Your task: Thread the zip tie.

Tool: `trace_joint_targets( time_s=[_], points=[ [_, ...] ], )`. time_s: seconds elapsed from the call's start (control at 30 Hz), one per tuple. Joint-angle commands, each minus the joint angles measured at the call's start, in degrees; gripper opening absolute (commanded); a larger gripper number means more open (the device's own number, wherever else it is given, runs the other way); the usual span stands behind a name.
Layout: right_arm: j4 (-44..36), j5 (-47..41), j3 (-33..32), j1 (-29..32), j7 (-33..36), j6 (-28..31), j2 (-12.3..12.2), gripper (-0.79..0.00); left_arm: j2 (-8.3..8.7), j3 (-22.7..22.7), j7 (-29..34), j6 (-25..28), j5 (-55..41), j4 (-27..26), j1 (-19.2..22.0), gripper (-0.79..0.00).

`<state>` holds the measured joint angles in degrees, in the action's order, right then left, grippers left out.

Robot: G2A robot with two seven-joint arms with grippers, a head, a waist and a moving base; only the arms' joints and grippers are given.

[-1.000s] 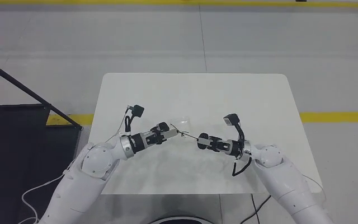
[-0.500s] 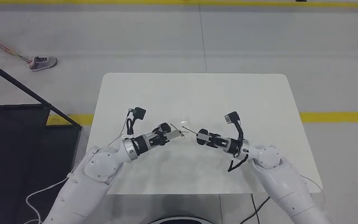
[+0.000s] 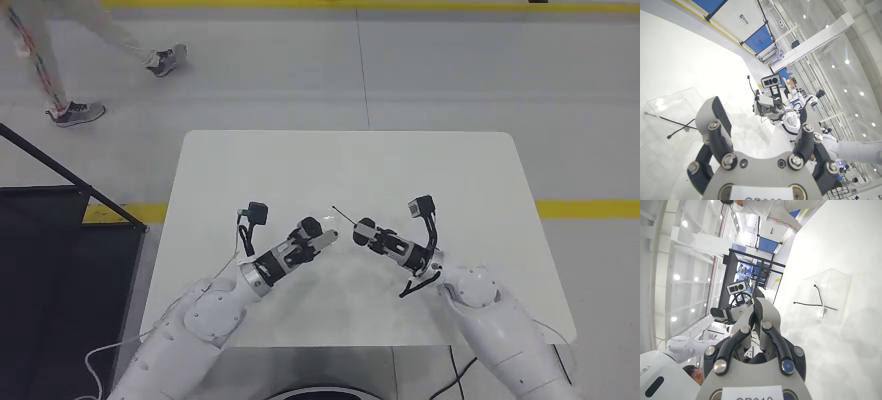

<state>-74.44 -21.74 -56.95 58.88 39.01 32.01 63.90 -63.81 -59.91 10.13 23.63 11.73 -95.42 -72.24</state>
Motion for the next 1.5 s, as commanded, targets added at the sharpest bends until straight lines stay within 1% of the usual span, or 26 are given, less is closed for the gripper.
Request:
trace_joint_targets(
  time_s=[0.0,0.03,0.1,0.13,0.2,0.33,0.37,0.73,1.03,1.07,1.13,1.2,1.23,1.37,1.47],
  points=[
    [-0.21,0.3,-0.16,0.15,0.13,-0.12,0.04,-0.785,-0.57,1.38,-2.81,-0.15,1.61,1.06,0.77,-0.209],
    [-0.28,0.37,-0.25,0.21,0.15,-0.18,0.07,-0.785,-0.85,2.05,-3.87,-0.29,2.04,1.6,1.07,-0.259],
    [-0.39,0.6,-0.41,0.31,0.26,-0.28,0.12,-0.785,-1.4,3.06,-5.55,-0.57,2.06,2.71,1.86,-0.302],
    [-0.43,0.58,-0.47,0.36,0.37,-0.33,0.15,-0.785,-1.64,3.44,-6.18,-0.62,2.19,3.29,2.28,-0.345],
    [-0.45,0.6,-0.65,0.42,0.53,-0.39,0.21,-0.785,-2.07,4.12,-7.24,-0.78,2.57,4.33,2.94,-0.382],
    [-0.49,0.78,-1.0,0.57,0.87,-0.28,0.31,-0.785,-2.75,5.02,-8.51,-1.11,3.38,5.9,3.82,-0.394],
    [-0.51,0.78,-1.06,0.61,0.95,-0.3,0.34,-0.785,-2.89,5.16,-8.73,-1.06,3.54,6.2,3.98,-0.379],
    [-0.6,1.44,-1.64,0.71,2.51,-0.62,0.6,-0.785,-4.23,6.07,-13.07,0.31,6.93,7.9,4.1,-0.456],
    [-0.64,1.87,-2.07,0.83,2.95,-0.94,0.84,-0.785,-5.07,5.99,-13.58,0.34,7.76,8.79,4.29,-0.486],
    [-0.66,2.03,-2.11,0.84,2.92,-0.96,0.87,-0.785,-5.15,5.94,-13.56,0.38,7.82,8.86,4.29,-0.496],
    [-0.71,2.23,-2.18,0.88,2.91,-1.02,0.92,-0.785,-5.3,5.84,-13.5,0.43,7.93,8.95,4.26,-0.542],
    [-0.75,2.31,-2.25,0.93,2.92,-1.06,0.98,-0.785,-5.44,5.73,-13.34,0.5,7.91,9.04,4.23,-0.619],
    [-0.76,2.35,-2.29,0.95,2.94,-1.07,1.01,-0.785,-5.5,5.68,-13.17,0.51,8.01,9.09,4.24,-0.637],
    [-0.8,2.7,-2.46,1.02,2.97,-1.13,1.1,-0.785,-5.76,5.49,-12.81,0.63,8.2,9.16,4.21,-0.646],
    [-0.87,2.81,-2.6,1.12,3.0,-1.17,1.17,-0.785,-5.95,5.32,-12.38,0.66,8.23,9.23,4.18,-0.637]
  ],
)
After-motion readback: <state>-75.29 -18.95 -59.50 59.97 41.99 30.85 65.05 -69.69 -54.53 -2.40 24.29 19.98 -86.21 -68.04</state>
